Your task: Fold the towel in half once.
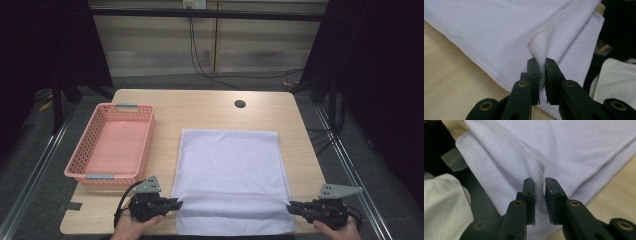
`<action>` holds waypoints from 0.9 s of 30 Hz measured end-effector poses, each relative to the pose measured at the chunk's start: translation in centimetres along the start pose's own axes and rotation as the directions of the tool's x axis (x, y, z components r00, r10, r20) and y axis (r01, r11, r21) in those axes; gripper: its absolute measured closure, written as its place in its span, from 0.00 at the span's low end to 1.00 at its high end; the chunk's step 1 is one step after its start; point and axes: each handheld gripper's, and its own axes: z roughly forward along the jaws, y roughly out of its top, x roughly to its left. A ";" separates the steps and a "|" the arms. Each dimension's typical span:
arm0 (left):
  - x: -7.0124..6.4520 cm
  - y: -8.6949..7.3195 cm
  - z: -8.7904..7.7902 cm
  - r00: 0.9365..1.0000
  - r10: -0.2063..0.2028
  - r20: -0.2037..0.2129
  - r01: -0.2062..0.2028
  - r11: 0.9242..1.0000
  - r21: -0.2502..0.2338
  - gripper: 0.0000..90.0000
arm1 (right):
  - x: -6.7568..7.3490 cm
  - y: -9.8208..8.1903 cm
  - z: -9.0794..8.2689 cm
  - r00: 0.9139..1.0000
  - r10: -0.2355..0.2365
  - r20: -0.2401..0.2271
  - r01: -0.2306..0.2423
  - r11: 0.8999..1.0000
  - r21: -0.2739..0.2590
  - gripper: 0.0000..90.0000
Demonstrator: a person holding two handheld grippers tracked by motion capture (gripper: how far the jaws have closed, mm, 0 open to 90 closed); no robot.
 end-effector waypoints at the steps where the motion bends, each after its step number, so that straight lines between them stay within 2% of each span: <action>1: -0.1 0.0 0.1 1.000 0.003 0.001 -0.003 1.000 0.008 0.91 | 0.2 -0.3 -0.1 1.000 0.004 -0.003 -0.003 1.000 0.014 0.84; 3: -0.2 0.0 0.1 1.000 0.002 0.019 -0.002 1.000 0.028 0.88 | 0.5 -0.6 -0.1 1.000 0.000 -0.010 0.001 0.999 0.040 0.80; 5: -0.5 0.0 0.1 0.999 0.009 0.036 -0.011 0.998 0.057 0.87 | 0.9 -0.6 -0.4 1.000 -0.009 -0.022 0.010 1.000 0.029 0.80; 7: -0.9 0.0 0.0 0.998 0.025 0.060 -0.030 0.997 0.071 0.81 | 1.2 -0.4 -0.6 0.999 -0.022 -0.025 0.022 0.999 0.028 0.76; 8: -0.9 0.2 -0.3 0.998 0.032 0.063 -0.035 0.998 0.058 0.80 | 1.2 -0.3 -0.7 0.999 -0.022 -0.023 0.023 1.000 0.018 0.74; 9: -0.9 0.4 -0.6 0.996 0.033 0.084 -0.037 0.999 0.039 0.79 | 1.1 -0.1 -0.7 1.000 -0.019 -0.024 0.019 1.000 0.000 0.71; 10: -0.7 0.6 -0.8 0.995 0.041 0.086 -0.044 0.999 0.029 0.78 | 0.7 0.2 -0.7 1.000 -0.008 -0.004 0.008 1.000 -0.019 0.68; 11: -0.5 0.9 -1.1 0.996 0.037 0.079 -0.037 0.999 0.007 0.77 | 0.4 0.4 -0.6 1.000 -0.001 0.001 0.001 1.000 -0.030 0.69; 13: 0.2 1.7 -1.6 0.994 0.029 0.101 -0.024 0.998 -0.051 0.75 | -0.6 1.1 -0.4 1.000 0.008 -0.008 -0.009 0.998 -0.065 0.67; 14: 0.6 2.1 -1.7 0.996 0.029 0.087 -0.021 0.996 -0.083 0.74 | -1.1 1.5 -0.1 1.000 0.015 0.016 -0.014 0.998 -0.064 0.68; 16: 1.7 2.9 -1.8 0.993 0.009 0.114 0.009 0.988 -0.155 0.74 | -2.3 2.4 0.7 0.999 0.030 0.030 -0.028 0.998 -0.063 0.67; 17: 2.1 3.4 -1.6 0.997 0.007 0.082 0.006 0.986 -0.166 0.74 | -2.9 2.8 1.3 0.999 0.034 0.043 -0.032 0.998 -0.056 0.66; 18: 2.5 3.9 -1.2 0.999 0.003 0.053 0.005 0.988 -0.157 0.75 | -3.5 3.2 1.9 0.997 0.047 0.067 -0.044 0.998 -0.041 0.65; 19: 3.1 4.3 -0.7 0.999 -0.007 0.045 0.014 0.988 -0.153 0.76 | -4.2 3.6 2.7 0.995 0.047 0.083 -0.045 0.999 -0.027 0.64; 21: 4.1 5.0 0.7 1.000 -0.008 -0.010 0.007 0.992 -0.124 0.76 | -5.5 4.1 4.3 0.988 0.057 0.141 -0.060 0.998 0.010 0.60; 23: 5.2 5.5 2.3 0.998 -0.019 -0.062 0.014 0.996 -0.085 0.76 | -7.0 4.6 5.6 0.981 0.064 0.183 -0.070 0.997 0.029 0.58; 24: 5.8 5.7 3.0 0.997 -0.021 -0.072 0.016 0.998 -0.069 0.76 | -7.5 4.8 6.2 0.974 0.068 0.214 -0.079 0.996 0.040 0.56; 25: 6.4 5.8 3.8 0.997 -0.020 -0.078 0.016 0.999 -0.040 0.75 | -8.0 5.0 6.7 0.972 0.064 0.226 -0.077 0.996 0.053 0.56; 26: 6.9 5.8 4.4 0.994 -0.021 -0.108 0.020 1.000 -0.012 0.74 | -8.3 5.2 7.1 0.967 0.055 0.250 -0.074 0.995 0.065 0.54; 27: 7.4 5.8 4.9 0.992 -0.032 -0.119 0.031 0.999 -0.004 0.73 | -8.7 5.3 7.5 0.964 0.057 0.261 -0.076 0.995 0.063 0.53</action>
